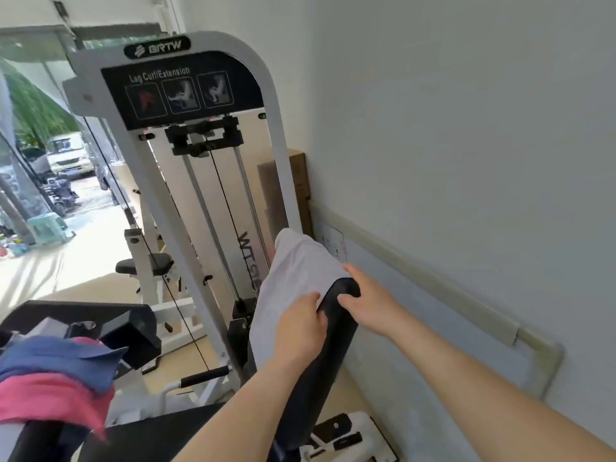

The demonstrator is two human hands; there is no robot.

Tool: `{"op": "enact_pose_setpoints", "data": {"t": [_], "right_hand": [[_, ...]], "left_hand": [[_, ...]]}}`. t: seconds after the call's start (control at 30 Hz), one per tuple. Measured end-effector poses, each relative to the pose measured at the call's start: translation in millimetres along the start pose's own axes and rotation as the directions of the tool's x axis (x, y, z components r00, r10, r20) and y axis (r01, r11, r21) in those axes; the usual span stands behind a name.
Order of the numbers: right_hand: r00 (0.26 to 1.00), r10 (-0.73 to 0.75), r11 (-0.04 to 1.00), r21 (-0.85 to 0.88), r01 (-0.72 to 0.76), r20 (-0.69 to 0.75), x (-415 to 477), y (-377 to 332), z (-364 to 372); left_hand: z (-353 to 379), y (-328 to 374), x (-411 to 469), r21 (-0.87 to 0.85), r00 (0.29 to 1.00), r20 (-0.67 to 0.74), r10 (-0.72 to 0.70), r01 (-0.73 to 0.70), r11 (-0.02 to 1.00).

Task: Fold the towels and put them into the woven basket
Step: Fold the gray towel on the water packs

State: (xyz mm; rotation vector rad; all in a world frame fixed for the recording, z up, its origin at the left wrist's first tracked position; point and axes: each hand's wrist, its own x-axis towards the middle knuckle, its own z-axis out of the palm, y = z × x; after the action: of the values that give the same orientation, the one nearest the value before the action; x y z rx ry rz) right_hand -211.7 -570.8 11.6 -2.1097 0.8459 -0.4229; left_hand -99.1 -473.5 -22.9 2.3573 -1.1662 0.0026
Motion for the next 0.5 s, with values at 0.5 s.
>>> {"op": "enact_pose_setpoints", "data": {"t": [0.5], "right_hand": [[0.968, 0.018, 0.972, -0.222, -0.075, -0.250, 51, 20, 26]], "left_hand": [[-6, 8, 25, -0.557, 0.998, -0.028, -0.056, 0.031, 0.830]]}}
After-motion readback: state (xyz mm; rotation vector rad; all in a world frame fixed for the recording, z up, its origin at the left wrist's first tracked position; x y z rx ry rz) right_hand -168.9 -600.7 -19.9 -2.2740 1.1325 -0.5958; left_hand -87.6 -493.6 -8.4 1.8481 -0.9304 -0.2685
